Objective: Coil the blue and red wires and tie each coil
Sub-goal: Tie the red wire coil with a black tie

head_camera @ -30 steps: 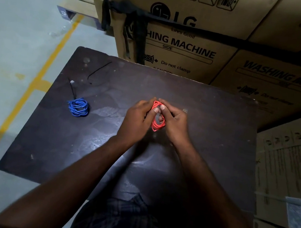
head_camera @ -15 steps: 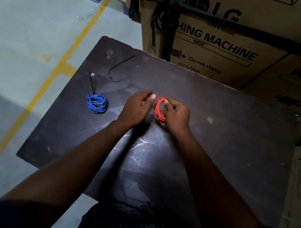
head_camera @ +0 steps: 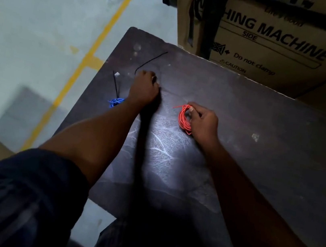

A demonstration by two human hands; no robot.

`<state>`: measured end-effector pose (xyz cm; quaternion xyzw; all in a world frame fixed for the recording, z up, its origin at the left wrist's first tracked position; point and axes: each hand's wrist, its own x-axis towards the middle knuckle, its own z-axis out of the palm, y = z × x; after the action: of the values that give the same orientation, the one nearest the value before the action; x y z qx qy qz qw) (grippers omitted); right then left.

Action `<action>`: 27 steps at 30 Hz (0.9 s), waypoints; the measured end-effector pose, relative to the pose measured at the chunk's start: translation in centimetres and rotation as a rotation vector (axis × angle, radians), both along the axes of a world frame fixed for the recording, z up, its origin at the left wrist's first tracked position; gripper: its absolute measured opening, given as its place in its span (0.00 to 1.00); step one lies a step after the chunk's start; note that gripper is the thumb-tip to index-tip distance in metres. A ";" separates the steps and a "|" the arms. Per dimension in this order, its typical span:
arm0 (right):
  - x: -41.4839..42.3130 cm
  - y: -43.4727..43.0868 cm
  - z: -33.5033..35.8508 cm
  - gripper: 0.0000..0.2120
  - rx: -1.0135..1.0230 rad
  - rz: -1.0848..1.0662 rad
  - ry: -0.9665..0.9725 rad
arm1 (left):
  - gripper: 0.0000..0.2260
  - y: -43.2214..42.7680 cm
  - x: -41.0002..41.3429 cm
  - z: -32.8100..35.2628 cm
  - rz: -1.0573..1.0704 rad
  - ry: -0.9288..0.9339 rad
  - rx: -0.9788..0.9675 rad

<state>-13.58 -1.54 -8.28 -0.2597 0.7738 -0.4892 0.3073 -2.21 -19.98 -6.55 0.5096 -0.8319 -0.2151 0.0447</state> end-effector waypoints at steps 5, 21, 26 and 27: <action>-0.4 0.8 -1.6 0.12 0.028 0.009 0.011 | 0.13 -1.8 0.1 -0.7 0.088 0.053 -0.084; -0.2 2.7 -2.0 0.11 0.049 0.013 0.029 | 0.04 4.0 1.3 -3.3 -0.146 0.178 0.022; -0.1 4.2 -1.0 0.10 0.058 0.007 0.082 | 0.05 8.5 2.8 -3.8 -0.234 0.213 0.032; 0.0 4.5 -0.5 0.09 0.050 0.014 0.097 | 0.04 9.4 3.2 -3.9 -0.249 0.206 0.043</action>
<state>-13.63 2.97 -8.78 -0.2807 0.7979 -0.4545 0.2795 0.96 -10.60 -10.41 0.3786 -0.8748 -0.2879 0.0920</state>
